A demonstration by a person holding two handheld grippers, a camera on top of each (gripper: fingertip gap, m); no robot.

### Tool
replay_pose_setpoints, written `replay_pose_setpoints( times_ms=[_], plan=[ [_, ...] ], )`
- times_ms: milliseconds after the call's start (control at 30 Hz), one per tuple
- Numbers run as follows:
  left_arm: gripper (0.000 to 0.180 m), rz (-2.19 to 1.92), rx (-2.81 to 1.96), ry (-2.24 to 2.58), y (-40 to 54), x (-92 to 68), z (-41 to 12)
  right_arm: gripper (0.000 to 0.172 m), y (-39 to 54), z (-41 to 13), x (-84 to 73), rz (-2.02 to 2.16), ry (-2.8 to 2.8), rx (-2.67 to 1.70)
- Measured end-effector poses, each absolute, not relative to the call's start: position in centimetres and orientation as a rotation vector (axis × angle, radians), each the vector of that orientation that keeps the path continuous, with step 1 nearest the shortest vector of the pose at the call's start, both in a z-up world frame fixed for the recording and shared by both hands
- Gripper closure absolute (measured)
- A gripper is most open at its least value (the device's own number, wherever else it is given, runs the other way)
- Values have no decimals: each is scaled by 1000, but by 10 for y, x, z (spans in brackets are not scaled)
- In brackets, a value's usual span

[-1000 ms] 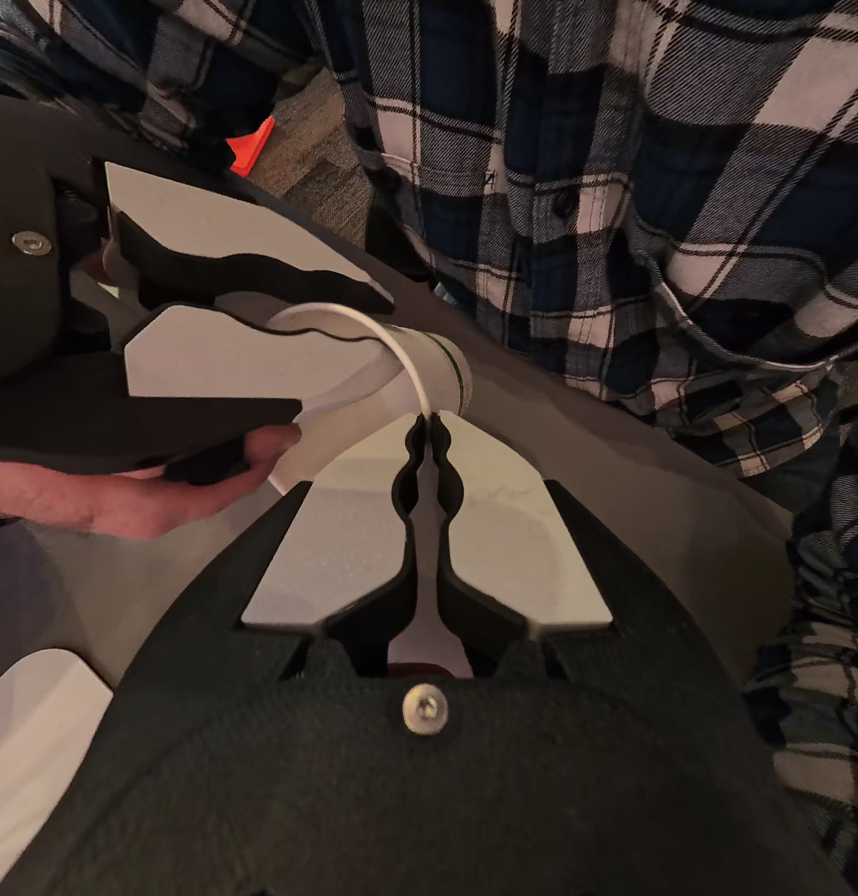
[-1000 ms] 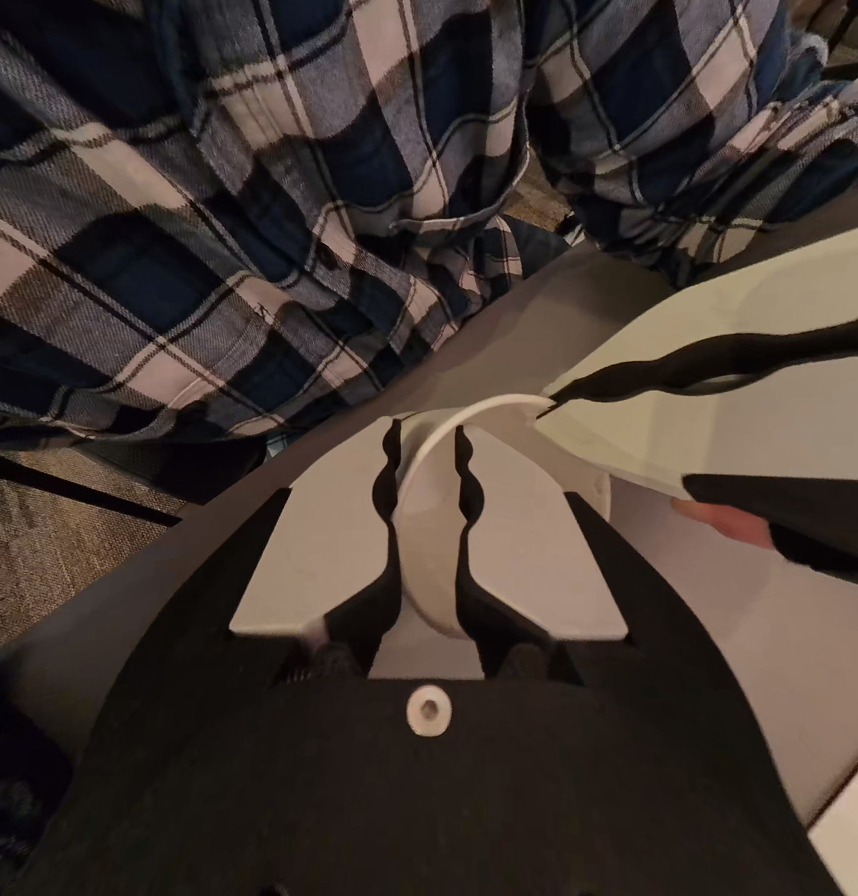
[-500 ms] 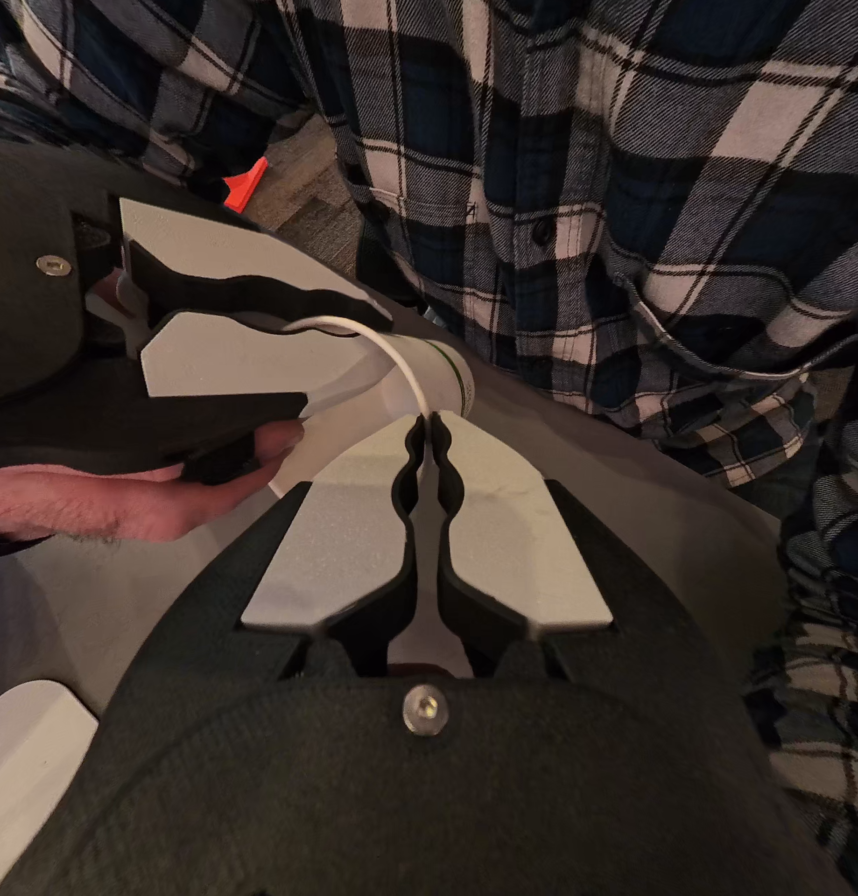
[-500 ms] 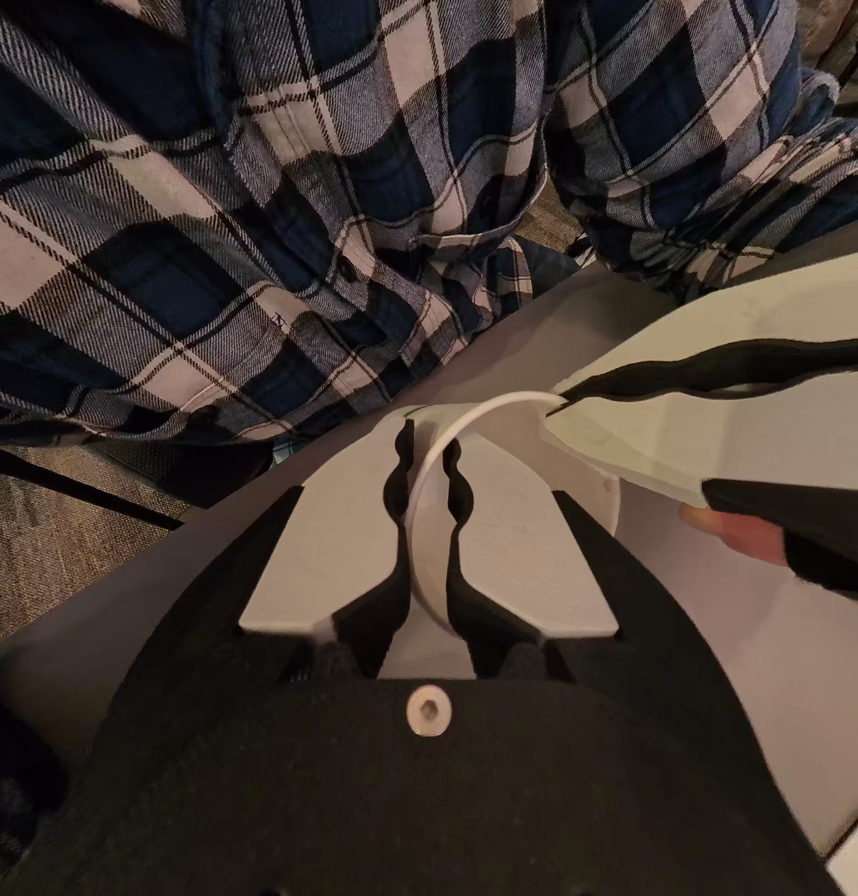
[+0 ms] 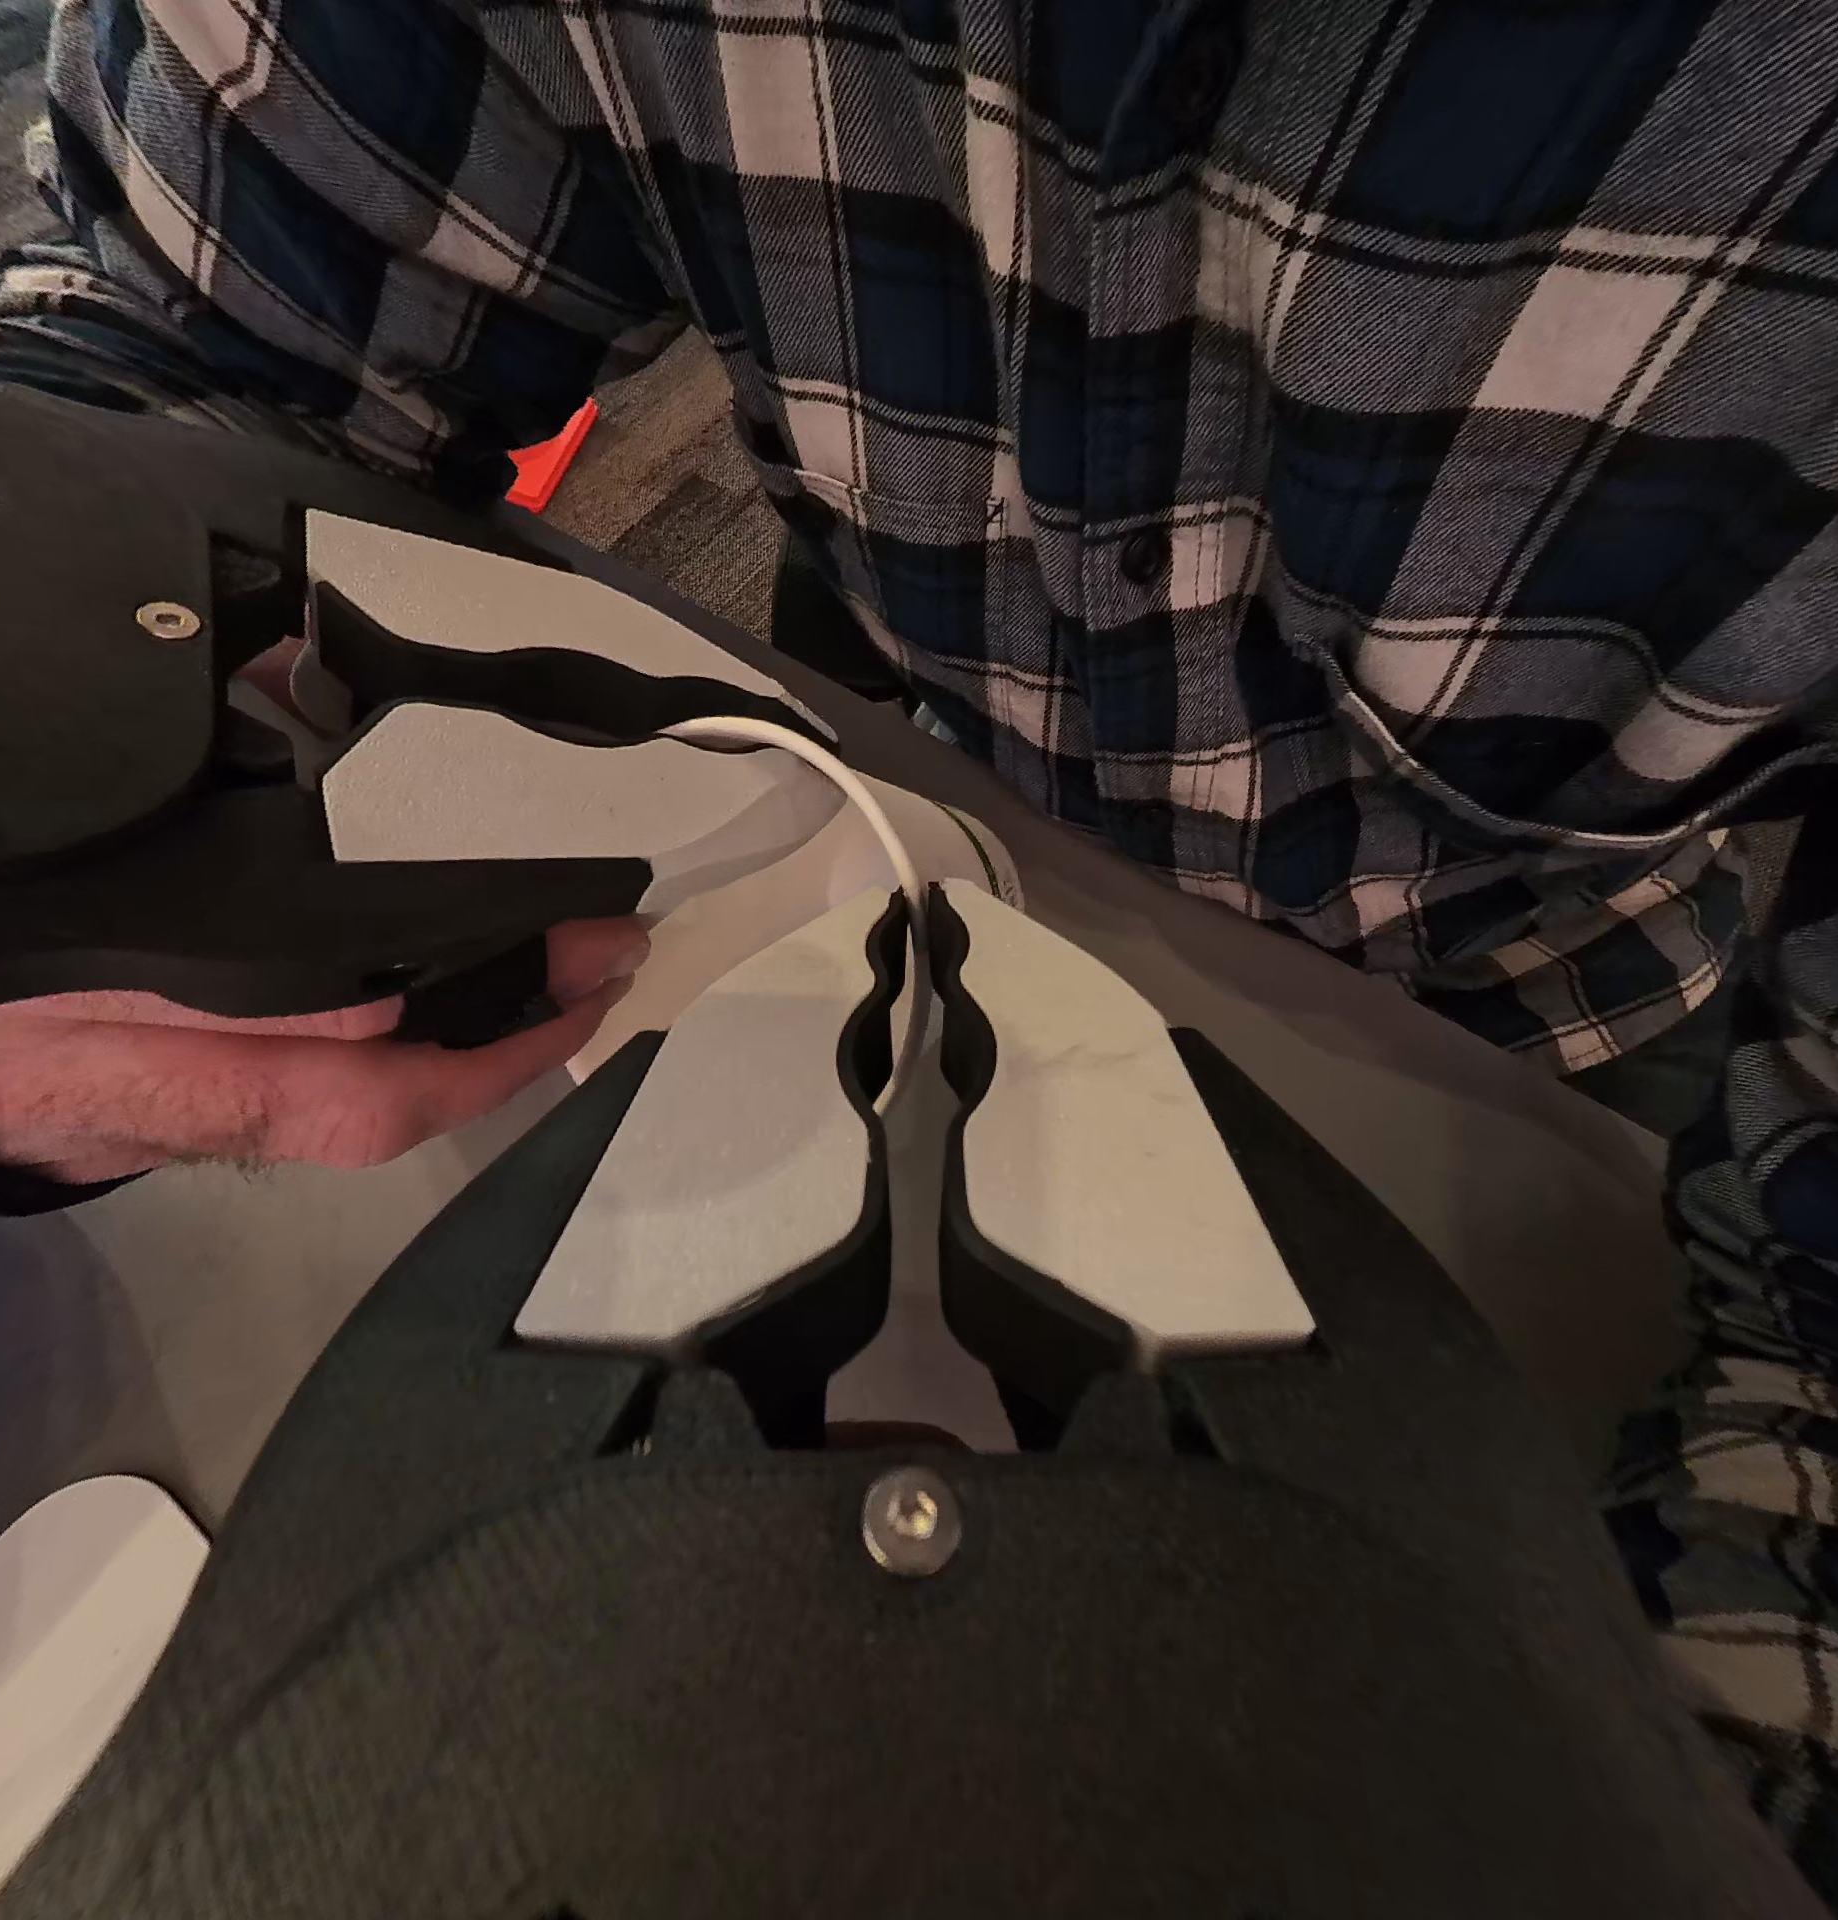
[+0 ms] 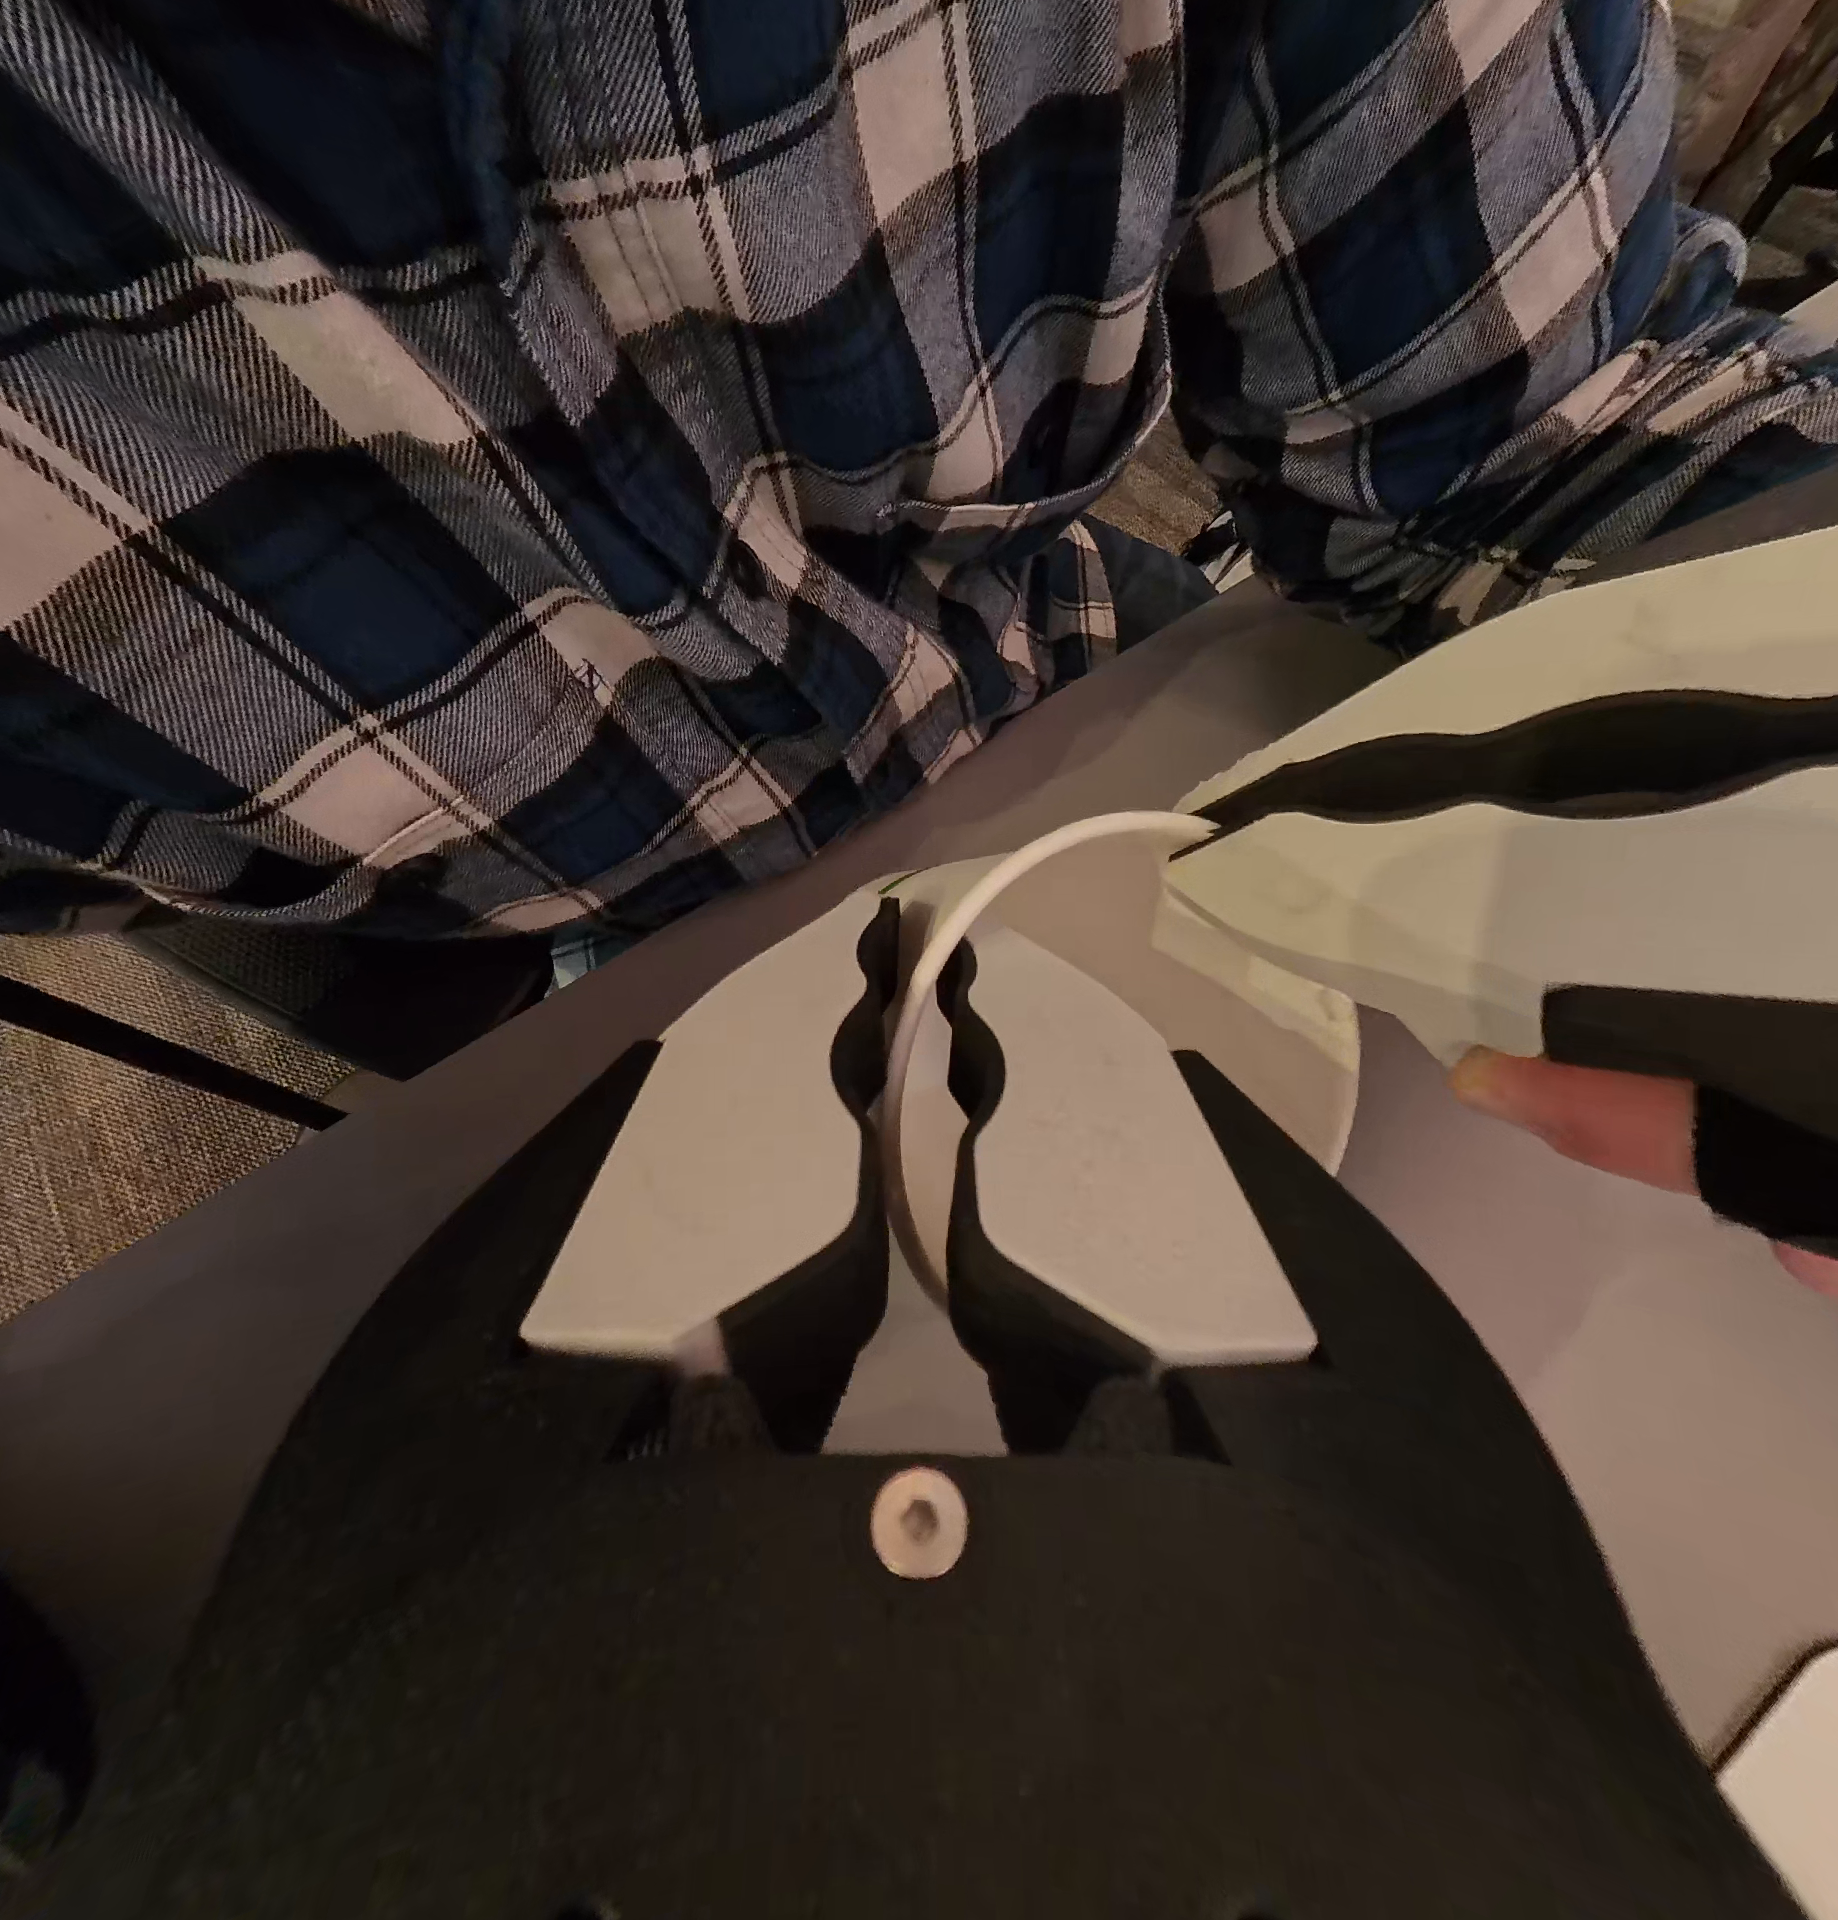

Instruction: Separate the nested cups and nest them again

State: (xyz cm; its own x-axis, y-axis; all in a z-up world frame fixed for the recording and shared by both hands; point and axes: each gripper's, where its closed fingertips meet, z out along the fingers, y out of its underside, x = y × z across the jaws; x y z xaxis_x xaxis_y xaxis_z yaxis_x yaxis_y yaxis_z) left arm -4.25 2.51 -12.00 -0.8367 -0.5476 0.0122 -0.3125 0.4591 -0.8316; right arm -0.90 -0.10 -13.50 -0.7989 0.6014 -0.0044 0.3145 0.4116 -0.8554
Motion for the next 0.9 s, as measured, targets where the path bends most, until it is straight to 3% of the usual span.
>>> replay_pose_setpoints(
  times_ms=[467,700,900],
  plan=[
    [176,-1311,-741,2415,26,-40,-116,166,2,-133,-8,1292,-2357,-774],
    [152,-1242,-801,2262,45,-32,-99,166,13,-122,-7,1246,-2307,-784],
    [148,-1208,-799,2174,54,-32,-85,166,19,-120,-5,1194,-2299,-799]
  ],
)
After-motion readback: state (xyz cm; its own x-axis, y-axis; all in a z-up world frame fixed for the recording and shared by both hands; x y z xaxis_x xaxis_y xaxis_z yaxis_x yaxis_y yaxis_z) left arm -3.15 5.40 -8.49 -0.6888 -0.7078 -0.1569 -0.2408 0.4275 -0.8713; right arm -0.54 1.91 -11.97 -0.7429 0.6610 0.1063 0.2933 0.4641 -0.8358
